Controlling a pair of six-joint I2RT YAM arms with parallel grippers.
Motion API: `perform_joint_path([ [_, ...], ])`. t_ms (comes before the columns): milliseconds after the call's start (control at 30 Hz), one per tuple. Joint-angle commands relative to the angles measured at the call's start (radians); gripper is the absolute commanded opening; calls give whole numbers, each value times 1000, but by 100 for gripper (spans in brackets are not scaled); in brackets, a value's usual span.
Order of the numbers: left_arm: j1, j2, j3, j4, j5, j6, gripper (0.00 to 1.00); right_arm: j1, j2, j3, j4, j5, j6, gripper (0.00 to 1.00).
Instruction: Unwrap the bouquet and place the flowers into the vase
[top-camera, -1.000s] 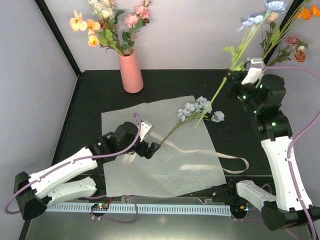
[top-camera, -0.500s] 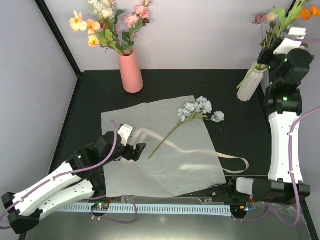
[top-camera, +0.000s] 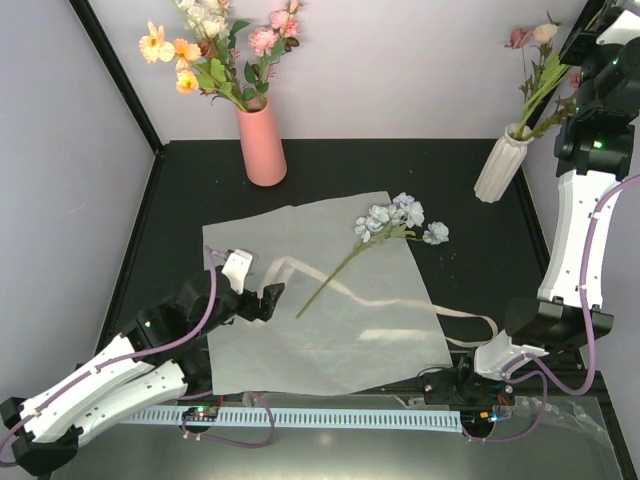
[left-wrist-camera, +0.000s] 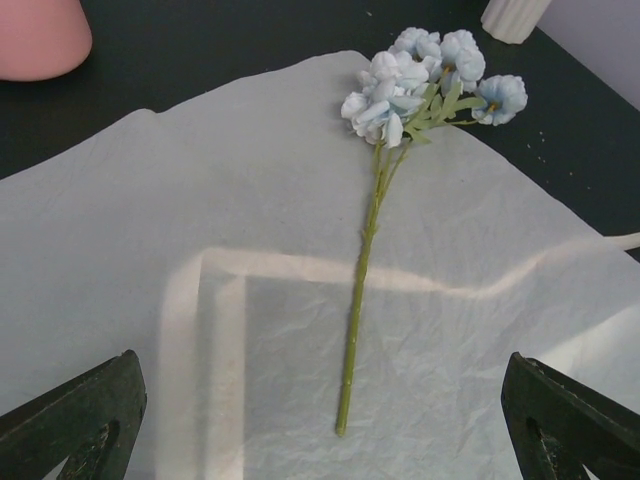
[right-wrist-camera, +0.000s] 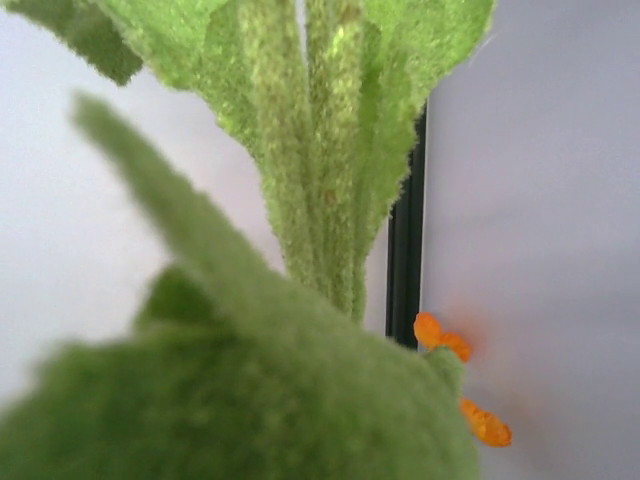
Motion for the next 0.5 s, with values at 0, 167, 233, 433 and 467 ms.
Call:
perform_joint_path([
  [0,-5,21,6,6,-22,-18,99,-24,35,52,9,20,-11,1],
  [167,-5,31,9,5,-18,-15,99,-47,70,20,19,5,20,1],
  [233,-6,31,9,4,-18,-18,99,-53,87,7,23,2,29,1],
  [433,-5,34,9,4,-20,-20,99,-62,130,-28,27,-11,30,1],
  [467,-5,36,10,3,-20,-21,99,-62,134,-39,31,-13,36,1],
])
